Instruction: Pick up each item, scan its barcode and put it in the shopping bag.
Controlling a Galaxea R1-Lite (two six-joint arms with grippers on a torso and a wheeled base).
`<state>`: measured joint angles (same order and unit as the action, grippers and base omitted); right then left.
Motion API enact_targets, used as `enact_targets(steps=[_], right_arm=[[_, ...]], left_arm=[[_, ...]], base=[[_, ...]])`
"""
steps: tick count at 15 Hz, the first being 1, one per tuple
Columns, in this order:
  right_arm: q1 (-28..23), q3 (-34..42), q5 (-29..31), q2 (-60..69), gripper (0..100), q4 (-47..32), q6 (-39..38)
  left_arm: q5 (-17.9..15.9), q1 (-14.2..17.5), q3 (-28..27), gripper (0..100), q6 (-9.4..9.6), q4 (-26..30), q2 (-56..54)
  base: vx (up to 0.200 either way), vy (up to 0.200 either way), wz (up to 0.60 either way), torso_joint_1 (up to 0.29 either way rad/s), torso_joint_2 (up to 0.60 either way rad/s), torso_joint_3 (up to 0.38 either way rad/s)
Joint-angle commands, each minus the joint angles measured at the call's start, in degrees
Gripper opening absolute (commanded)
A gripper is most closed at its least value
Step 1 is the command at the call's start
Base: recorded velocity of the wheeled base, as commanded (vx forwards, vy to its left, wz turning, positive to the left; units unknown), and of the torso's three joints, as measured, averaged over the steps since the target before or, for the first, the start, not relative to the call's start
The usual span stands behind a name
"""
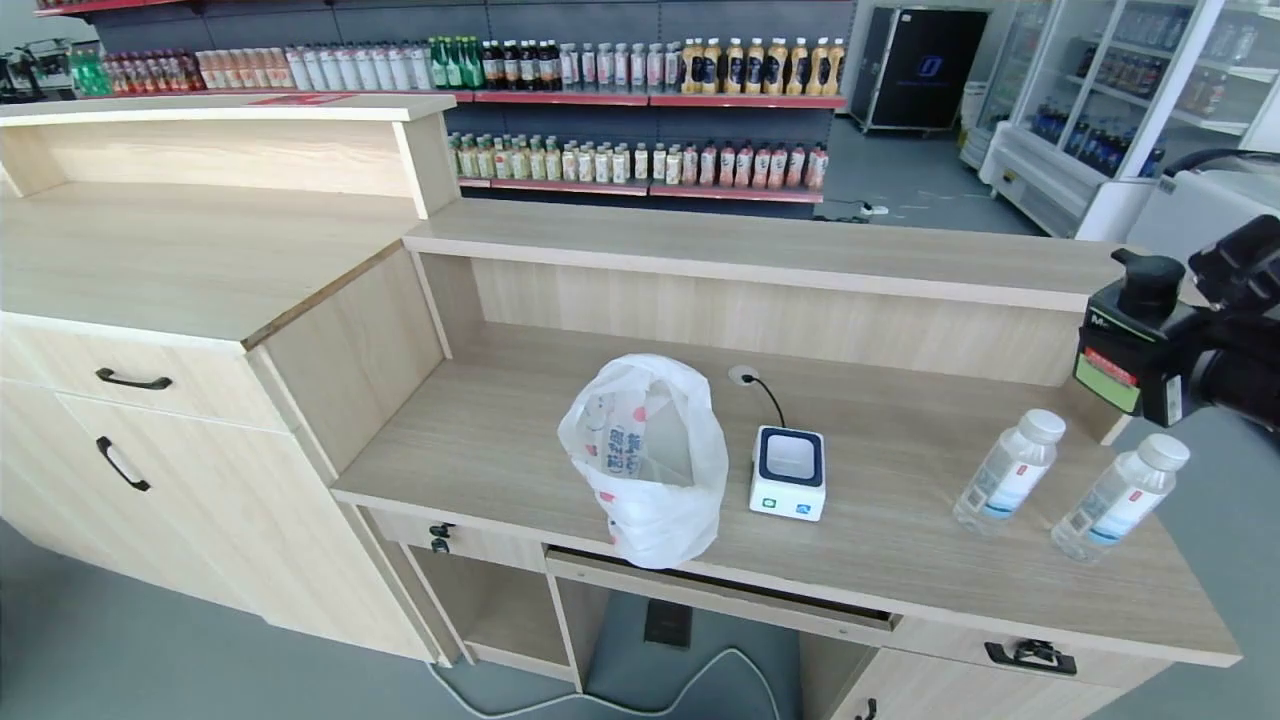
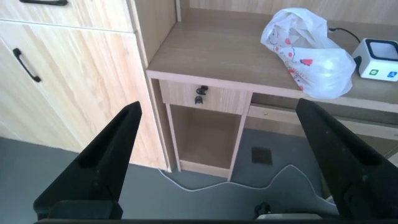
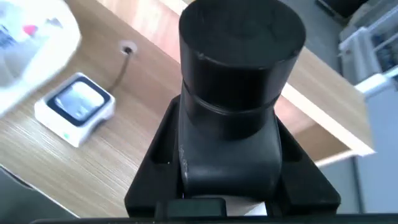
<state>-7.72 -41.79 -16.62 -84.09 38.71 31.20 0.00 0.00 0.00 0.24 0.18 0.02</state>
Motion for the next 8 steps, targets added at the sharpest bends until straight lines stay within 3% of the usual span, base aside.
enact_targets(steps=[1,4,6,8], right_arm=[[7.45,-6.64,0.62,-8.81,0,-0.47,-13.88],[9.65,-8.66,-3.86,-16.37,0,-0.65,-30.4],[9.39,-11.03,-7.2,-21.2,0,-3.37,-36.64],[7.19,-14.28,-14.32,-24.54,0,-7.24,-41.39]], left_arm=[[0.0,0.0,0.0,100,0.02,-0.01,-0.02],[0.0,0.0,0.0,100,0.02,-0.01,-0.02],[0.0,0.0,0.0,100,0.02,-0.01,-0.02],[0.0,0.0,0.0,100,0.02,-0.01,-0.02]], base=[[0.0,0.0,0.0,0.0,0.0,0.0],[0.0,0.0,0.0,0.0,0.0,0.0],[0.0,0.0,0.0,0.0,0.0,0.0],[0.0,0.0,0.0,0.0,0.0,0.0]])
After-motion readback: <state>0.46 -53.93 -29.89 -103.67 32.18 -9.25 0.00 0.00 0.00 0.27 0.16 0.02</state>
